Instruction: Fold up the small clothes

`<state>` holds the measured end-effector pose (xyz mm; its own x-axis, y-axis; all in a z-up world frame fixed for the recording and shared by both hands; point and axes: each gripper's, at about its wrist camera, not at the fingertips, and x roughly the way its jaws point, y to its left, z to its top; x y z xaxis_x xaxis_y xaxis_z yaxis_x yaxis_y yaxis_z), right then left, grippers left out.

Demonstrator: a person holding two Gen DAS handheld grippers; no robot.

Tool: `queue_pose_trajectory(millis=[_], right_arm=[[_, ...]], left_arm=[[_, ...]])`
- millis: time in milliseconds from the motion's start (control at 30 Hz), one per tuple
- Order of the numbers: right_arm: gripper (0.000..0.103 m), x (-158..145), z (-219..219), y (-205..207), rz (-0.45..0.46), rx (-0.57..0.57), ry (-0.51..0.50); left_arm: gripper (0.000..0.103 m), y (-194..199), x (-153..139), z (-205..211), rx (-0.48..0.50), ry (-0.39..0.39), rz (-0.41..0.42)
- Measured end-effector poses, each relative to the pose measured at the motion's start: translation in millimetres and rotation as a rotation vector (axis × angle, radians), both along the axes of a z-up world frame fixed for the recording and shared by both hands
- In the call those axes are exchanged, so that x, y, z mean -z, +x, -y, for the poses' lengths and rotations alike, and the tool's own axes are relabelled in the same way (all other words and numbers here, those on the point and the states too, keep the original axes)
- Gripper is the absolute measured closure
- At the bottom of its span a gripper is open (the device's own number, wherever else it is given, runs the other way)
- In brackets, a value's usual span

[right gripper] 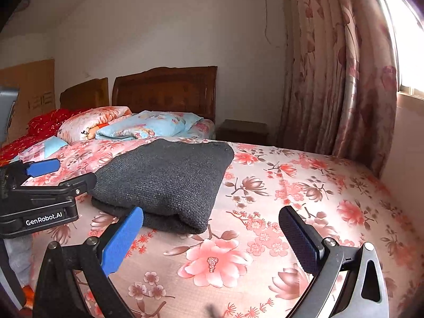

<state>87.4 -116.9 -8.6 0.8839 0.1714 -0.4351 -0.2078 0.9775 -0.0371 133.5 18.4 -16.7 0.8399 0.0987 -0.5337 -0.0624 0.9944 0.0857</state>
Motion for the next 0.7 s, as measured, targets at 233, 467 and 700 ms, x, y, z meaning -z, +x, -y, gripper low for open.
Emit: queue_pose_trajectory(millis=[233, 467, 700], right_arm=[[0.0, 0.8, 0.9, -0.1, -0.004, 0.002, 0.006], [0.0, 1.0, 1.0, -0.1, -0.005, 0.003, 0.006], [0.0, 2.8, 1.6, -0.3, -0.009, 0.001, 0.01]], left_arm=[[0.018, 0.5, 0.6, -0.2, 0.003, -0.002, -0.003], [0.018, 0.6, 0.6, -0.3, 0.003, -0.004, -0.004], [0.018, 0.0, 2.4, 0.3, 0.007, -0.005, -0.008]])
